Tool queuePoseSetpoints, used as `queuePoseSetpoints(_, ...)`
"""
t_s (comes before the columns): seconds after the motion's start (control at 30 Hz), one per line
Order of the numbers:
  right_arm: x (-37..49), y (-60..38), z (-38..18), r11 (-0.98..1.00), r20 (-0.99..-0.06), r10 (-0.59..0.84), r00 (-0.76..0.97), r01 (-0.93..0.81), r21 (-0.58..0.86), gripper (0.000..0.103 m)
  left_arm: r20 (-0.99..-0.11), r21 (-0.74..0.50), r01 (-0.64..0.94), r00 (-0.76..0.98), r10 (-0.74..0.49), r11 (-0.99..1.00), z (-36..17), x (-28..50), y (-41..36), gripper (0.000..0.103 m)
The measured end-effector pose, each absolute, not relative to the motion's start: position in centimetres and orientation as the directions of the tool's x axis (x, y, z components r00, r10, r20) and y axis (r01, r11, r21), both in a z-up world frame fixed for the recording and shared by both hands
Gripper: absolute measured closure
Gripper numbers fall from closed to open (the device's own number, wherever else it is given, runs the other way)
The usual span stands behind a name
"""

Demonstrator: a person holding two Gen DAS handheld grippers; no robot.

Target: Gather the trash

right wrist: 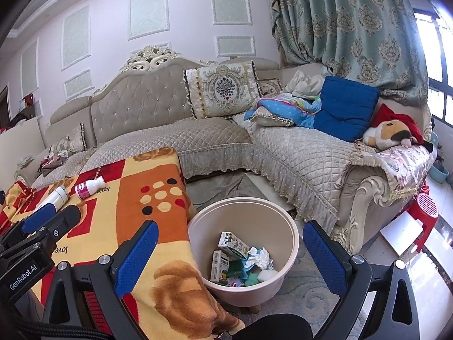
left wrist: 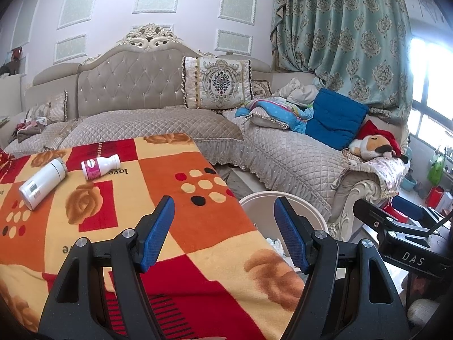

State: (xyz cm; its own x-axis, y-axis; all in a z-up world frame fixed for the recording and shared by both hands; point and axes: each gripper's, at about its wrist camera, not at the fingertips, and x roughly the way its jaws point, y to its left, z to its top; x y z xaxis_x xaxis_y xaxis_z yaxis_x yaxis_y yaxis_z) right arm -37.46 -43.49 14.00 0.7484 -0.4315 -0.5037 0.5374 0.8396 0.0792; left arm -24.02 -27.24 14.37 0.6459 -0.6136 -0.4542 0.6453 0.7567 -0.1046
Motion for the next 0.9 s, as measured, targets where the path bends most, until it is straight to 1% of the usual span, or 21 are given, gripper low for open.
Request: queuePoseSetpoints(0.9, -37.5, -44.4, 12.7, 0.834, -0.535, -0.426, 0.729, 0.546, 0.081, 0.002, -0.482, -0.103, 0.658, 0.623, -0.616, 0.746, 12.7, -23.8, -28.2, 0.031)
